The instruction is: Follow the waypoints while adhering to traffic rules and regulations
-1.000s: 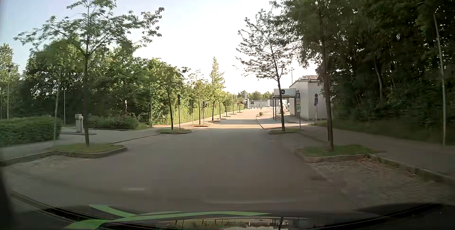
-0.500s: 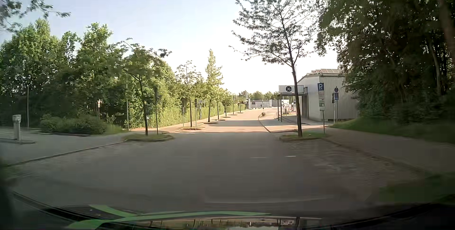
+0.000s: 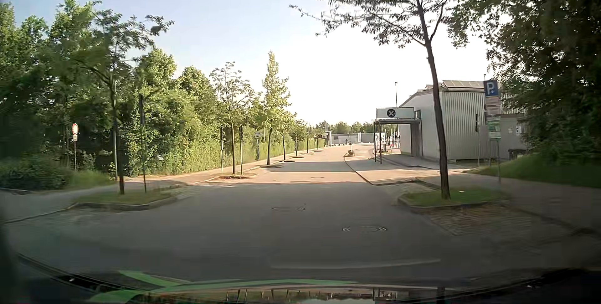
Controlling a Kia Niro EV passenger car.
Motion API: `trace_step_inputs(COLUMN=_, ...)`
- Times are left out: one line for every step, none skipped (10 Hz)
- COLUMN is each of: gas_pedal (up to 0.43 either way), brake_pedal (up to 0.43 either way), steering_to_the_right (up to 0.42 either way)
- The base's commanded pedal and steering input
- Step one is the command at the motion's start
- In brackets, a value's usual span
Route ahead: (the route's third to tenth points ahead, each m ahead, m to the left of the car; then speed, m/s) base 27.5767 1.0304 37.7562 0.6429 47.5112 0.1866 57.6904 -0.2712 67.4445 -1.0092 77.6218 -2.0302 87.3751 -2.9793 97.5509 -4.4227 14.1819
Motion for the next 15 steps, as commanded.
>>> trace_step_inputs(gas_pedal=0.13, brake_pedal=0.0, steering_to_the_right=-0.002)
trace_step_inputs(gas_pedal=0.13, brake_pedal=0.0, steering_to_the_right=-0.002)
trace_step_inputs(gas_pedal=0.13, brake_pedal=0.0, steering_to_the_right=-0.002)
trace_step_inputs(gas_pedal=0.13, brake_pedal=0.0, steering_to_the_right=-0.002)
trace_step_inputs(gas_pedal=0.13, brake_pedal=0.0, steering_to_the_right=-0.002)
trace_step_inputs(gas_pedal=0.13, brake_pedal=0.0, steering_to_the_right=-0.001)
trace_step_inputs(gas_pedal=0.13, brake_pedal=0.0, steering_to_the_right=0.001)
trace_step_inputs(gas_pedal=0.13, brake_pedal=0.0, steering_to_the_right=0.003)
trace_step_inputs(gas_pedal=0.13, brake_pedal=0.0, steering_to_the_right=0.003)
trace_step_inputs(gas_pedal=0.13, brake_pedal=0.0, steering_to_the_right=0.003)
trace_step_inputs(gas_pedal=0.13, brake_pedal=0.0, steering_to_the_right=0.003)
trace_step_inputs(gas_pedal=0.13, brake_pedal=0.0, steering_to_the_right=0.003)
trace_step_inputs(gas_pedal=0.13, brake_pedal=0.0, steering_to_the_right=0.003)
trace_step_inputs(gas_pedal=0.13, brake_pedal=0.0, steering_to_the_right=0.003)
trace_step_inputs(gas_pedal=0.13, brake_pedal=0.0, steering_to_the_right=0.003)
